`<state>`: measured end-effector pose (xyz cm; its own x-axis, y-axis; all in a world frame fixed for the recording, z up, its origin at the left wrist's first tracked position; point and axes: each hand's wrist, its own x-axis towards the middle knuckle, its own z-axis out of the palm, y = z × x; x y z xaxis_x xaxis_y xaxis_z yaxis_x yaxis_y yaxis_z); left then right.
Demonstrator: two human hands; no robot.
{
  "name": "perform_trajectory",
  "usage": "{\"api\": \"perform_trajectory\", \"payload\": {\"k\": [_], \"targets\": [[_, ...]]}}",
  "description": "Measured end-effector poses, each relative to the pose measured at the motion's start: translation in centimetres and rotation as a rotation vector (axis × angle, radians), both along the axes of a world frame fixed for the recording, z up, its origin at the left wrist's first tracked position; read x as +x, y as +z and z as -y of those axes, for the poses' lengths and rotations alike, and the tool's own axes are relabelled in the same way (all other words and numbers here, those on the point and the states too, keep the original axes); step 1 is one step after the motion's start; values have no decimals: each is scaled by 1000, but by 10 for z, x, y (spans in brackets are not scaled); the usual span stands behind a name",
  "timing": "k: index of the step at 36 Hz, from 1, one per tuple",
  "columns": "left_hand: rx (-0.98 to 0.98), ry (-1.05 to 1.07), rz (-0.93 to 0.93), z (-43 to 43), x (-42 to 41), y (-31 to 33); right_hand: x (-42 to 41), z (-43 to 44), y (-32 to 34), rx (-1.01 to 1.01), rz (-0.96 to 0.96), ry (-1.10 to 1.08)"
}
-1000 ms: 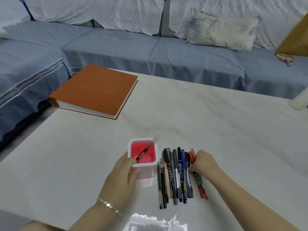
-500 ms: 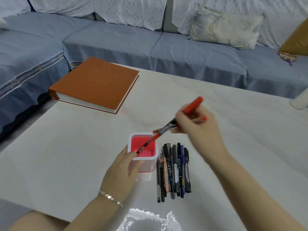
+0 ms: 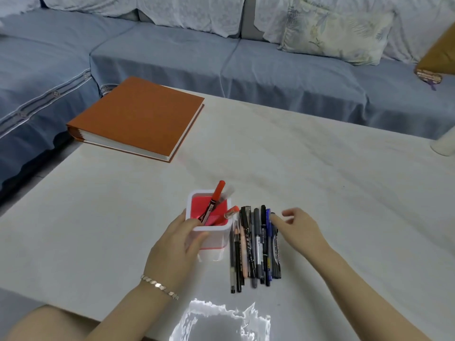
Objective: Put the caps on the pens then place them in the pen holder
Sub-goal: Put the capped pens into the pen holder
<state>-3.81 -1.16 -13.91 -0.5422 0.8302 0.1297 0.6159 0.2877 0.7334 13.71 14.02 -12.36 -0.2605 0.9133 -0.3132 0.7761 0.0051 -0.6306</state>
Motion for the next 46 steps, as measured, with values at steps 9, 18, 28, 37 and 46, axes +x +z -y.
{"api": "perform_trajectory", "payload": {"k": [9,18,28,37,46], "targets": [[-4,10,-5,1,3,2,-12,2,-35,-105,-35,10],[-24,8,1,0,1,2,5,-5,-17,-122,-195,-32],[-44,25,10,1,2,2,-58,31,78,233,-710,32],[-39,17,19,0,1,1,-87,55,24,199,-436,249],[-24,14,-9,0,1,-1,-18,20,4,276,-272,44]]}}
